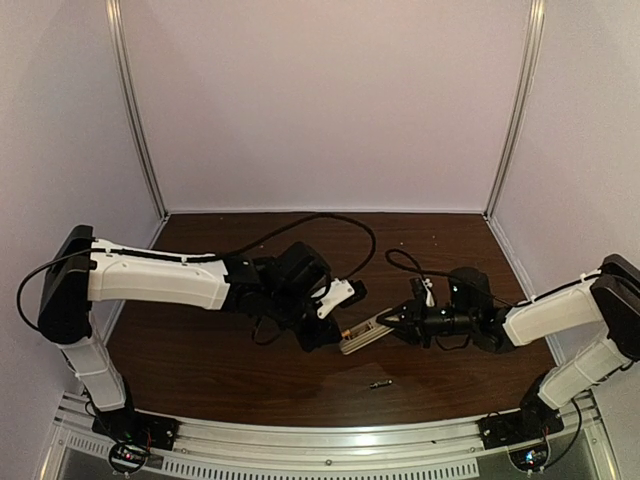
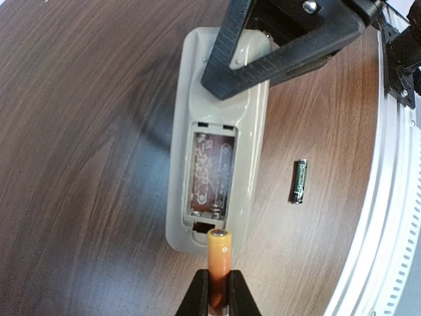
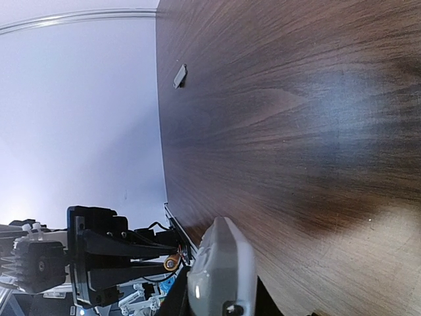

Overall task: Load the batteries into the remote control
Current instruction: Place the battery in the battery compartment.

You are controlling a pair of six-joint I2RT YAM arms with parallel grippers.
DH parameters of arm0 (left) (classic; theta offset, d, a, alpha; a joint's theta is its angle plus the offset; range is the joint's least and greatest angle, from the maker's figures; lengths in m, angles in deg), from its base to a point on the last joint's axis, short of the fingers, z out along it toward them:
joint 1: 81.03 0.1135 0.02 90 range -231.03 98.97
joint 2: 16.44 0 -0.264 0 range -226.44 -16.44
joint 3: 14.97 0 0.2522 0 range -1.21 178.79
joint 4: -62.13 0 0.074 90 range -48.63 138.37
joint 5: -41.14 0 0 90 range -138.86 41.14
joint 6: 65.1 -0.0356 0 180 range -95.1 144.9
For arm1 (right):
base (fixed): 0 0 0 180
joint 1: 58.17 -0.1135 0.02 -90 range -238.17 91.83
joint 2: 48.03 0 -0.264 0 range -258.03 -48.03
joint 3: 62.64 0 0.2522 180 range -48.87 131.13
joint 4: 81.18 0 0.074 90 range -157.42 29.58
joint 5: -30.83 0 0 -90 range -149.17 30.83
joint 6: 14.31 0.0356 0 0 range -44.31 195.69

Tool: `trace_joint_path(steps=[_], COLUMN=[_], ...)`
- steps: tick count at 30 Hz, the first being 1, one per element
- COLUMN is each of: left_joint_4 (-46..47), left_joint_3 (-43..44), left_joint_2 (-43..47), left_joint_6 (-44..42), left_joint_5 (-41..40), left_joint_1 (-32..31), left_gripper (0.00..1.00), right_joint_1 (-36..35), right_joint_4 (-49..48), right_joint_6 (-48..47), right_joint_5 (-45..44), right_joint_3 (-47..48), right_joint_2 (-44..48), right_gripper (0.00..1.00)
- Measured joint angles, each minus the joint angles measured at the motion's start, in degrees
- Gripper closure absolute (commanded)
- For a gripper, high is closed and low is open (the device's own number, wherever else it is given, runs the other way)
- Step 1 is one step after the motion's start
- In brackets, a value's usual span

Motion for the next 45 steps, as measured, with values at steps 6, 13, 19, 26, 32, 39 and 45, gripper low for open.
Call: trace_joint_path(steps=[6, 13, 19, 26, 32, 39, 45], left_joint_4=[-0.1, -0.6, -1.5, -2.6, -4.3, -5.0, -5.5], left_joint_3=[2.0, 3.1, 4.5, 6.0, 7.3, 7.9, 8.0], left_joint_2=[-1.8, -3.1, -4.2, -6.0, -6.7, -7.1, -7.4], left_joint_6=[0.5, 0.8, 0.8, 0.8, 0.8, 0.8, 0.5], left_joint_5=[0.0, 0.0, -0.1, -1.3, -1.9, -2.1, -2.2], left_joint_1=[-0.2, -0.2, -0.2, -0.2, -0.2, -0.2, -0.3], left_gripper=[1.00, 1.00, 0.99, 0.97, 0.89, 0.83, 0.78], right_joint_1=[-1.4, -2.3, -3.1, -3.3, -3.7, -4.0, -4.1], right_joint_4=[-3.0, -7.4, -9.9, -11.5, -13.8, -17.8, -20.2], right_joint_6=[2.1, 4.8, 6.5, 7.8, 9.4, 11.4, 12.8], right_joint_5=[-0.4, -0.9, -1.3, -1.4, -1.3, -1.3, -1.2], right_joint_3=[0.0, -0.4, -0.9, -1.5, -1.8, -2.5, -3.2], right_joint_2=[-2.1, -4.0, -4.8, -5.9, -7.1, -9.0, -10.4], right_gripper=[1.00, 1.00, 1.00, 1.00, 1.00, 1.00, 1.00])
